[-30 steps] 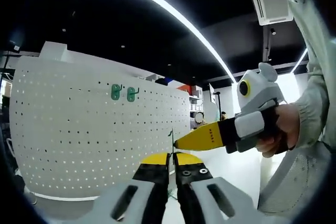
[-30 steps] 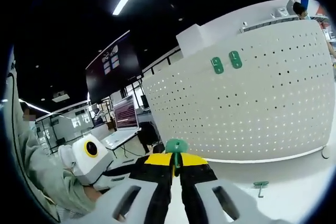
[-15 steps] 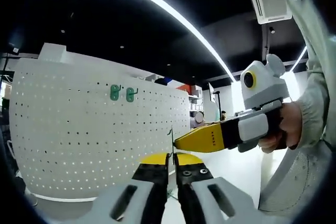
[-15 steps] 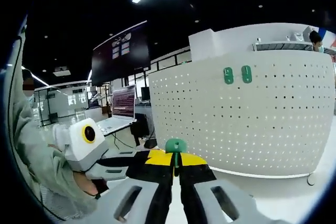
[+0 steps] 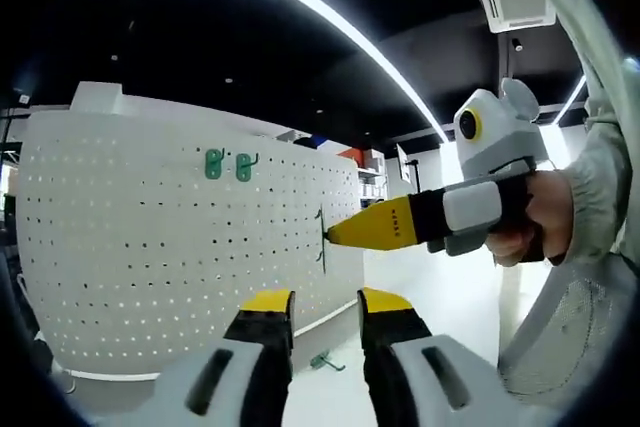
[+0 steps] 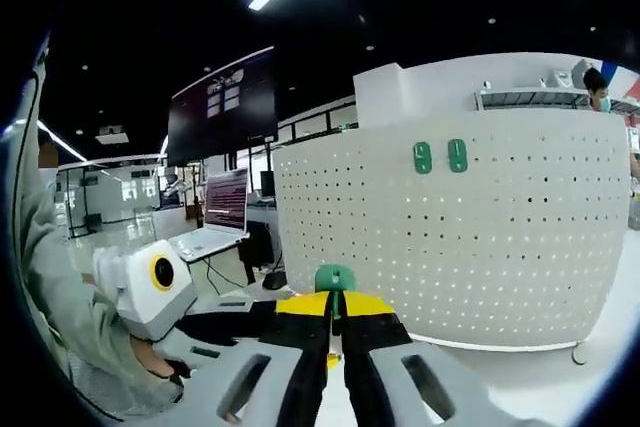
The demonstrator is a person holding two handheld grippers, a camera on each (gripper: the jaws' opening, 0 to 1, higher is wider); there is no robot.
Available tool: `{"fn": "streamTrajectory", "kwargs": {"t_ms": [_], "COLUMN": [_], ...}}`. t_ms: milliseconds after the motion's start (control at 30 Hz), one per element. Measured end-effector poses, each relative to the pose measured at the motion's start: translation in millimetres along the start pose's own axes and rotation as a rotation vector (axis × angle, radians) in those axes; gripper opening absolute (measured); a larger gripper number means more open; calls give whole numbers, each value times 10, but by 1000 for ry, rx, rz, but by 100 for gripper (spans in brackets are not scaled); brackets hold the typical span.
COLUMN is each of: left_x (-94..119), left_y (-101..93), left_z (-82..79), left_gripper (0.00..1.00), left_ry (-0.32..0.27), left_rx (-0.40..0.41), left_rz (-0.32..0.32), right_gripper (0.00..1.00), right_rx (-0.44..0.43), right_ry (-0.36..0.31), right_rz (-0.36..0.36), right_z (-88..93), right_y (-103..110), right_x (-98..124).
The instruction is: Insert the hook assembly into the mounting plate slot until the hook locks in place.
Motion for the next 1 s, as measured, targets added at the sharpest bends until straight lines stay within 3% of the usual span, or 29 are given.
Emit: {"fn": "streamTrajectory", "kwargs": {"t_ms": [100,400,1000], "left_x": [-7,11,38], "left_y": [1,93,168], "left_z": [3,-1,-42], "left_gripper": [42,59,59], "left_ry": [-1,8,-7], "left_rx": [-15,-23,-32], "left_rz": [-9,-70,-106], "right_gripper": [1,1,1], "right_rx": [-5,-5,33], "right_ry": [-8,-33,-113], "right_rz": [21,97,239], "right_z": [-36,-148,-521], "right_y": [-75,-326,-755], "right_x": [15,77,188]}}
Point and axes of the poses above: the point that each gripper's makers call its tool centre point, and the gripper's own axes: x roughly backward along the fingers, y roughly to its left, z roughly out of its underside, the point moved 5 cm from there along x, roughly backward along the fingers, and after that the axes turned 5 degrees about -x, right-handed, at the moved point
